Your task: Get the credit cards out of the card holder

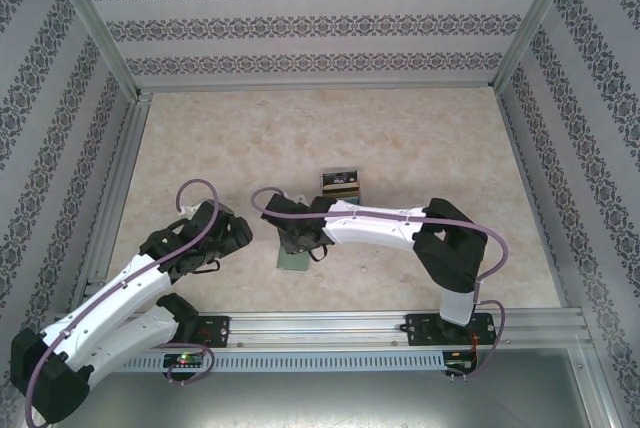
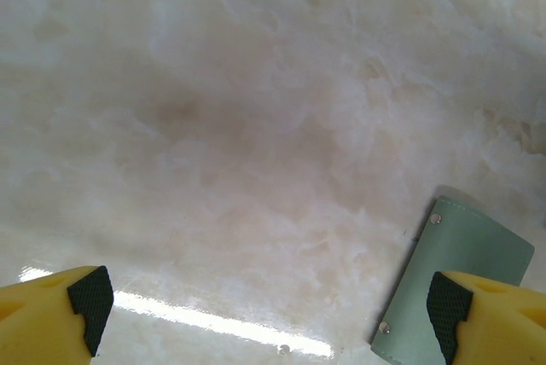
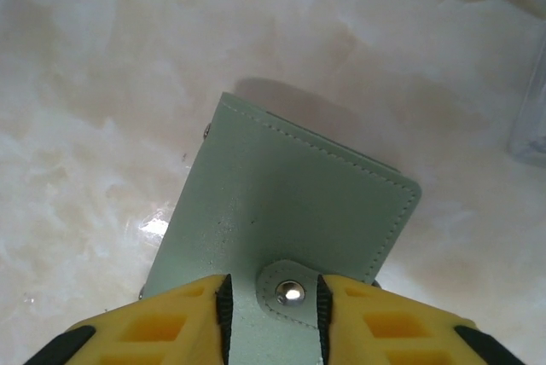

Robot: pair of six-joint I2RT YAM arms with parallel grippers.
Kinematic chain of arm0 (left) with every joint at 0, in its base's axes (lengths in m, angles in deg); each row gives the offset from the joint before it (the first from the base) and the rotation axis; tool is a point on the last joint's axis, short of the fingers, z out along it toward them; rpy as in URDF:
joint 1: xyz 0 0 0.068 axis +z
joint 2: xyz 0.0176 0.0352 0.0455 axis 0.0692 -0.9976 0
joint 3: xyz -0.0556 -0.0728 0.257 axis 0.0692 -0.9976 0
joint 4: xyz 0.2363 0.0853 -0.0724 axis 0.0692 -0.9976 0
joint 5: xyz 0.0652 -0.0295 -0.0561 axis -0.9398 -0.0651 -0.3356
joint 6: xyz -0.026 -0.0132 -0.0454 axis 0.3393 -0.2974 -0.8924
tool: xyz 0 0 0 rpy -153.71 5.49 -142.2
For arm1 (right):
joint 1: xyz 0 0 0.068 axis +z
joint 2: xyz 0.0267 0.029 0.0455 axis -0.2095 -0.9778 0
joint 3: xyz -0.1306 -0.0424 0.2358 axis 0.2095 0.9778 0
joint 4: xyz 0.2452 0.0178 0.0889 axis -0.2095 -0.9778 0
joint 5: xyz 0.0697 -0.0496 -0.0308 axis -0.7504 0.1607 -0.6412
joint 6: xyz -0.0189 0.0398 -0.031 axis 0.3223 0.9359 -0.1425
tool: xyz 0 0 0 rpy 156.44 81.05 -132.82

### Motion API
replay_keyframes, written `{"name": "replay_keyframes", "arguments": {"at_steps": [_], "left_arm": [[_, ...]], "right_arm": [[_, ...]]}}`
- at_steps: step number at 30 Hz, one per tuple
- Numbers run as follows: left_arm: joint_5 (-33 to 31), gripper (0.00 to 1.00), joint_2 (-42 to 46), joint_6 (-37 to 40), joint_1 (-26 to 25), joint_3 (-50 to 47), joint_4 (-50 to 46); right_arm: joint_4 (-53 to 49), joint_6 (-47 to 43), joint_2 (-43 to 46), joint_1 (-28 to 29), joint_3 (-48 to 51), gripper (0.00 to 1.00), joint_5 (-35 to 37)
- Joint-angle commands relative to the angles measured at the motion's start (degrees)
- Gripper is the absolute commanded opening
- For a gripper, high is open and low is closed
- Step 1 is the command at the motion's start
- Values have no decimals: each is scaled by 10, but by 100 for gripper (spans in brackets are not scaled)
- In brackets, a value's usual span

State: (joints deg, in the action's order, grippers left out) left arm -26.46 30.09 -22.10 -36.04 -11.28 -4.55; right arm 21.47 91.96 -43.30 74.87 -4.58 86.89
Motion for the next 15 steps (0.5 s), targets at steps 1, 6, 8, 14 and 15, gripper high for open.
{"name": "replay_keyframes", "arguments": {"at_steps": [1, 6, 8, 14, 15], "left_arm": [[-8, 97, 13, 0, 10, -7, -32], [-6, 97, 18, 2, 12, -9, -36], [-4, 97, 20, 2, 13, -12, -37], [-3, 97, 28, -2, 13, -17, -38], [-3, 97, 28, -2, 13, -16, -38]], "right_arm": [[-40, 20, -23, 6, -20, 37, 0], [-40, 19, -44, 5, -31, 37, -6], [-43, 19, -53, 6, -35, 39, -11], [-44, 19, -61, 6, -35, 45, -22], [-46, 19, -60, 7, -35, 46, -23]]}}
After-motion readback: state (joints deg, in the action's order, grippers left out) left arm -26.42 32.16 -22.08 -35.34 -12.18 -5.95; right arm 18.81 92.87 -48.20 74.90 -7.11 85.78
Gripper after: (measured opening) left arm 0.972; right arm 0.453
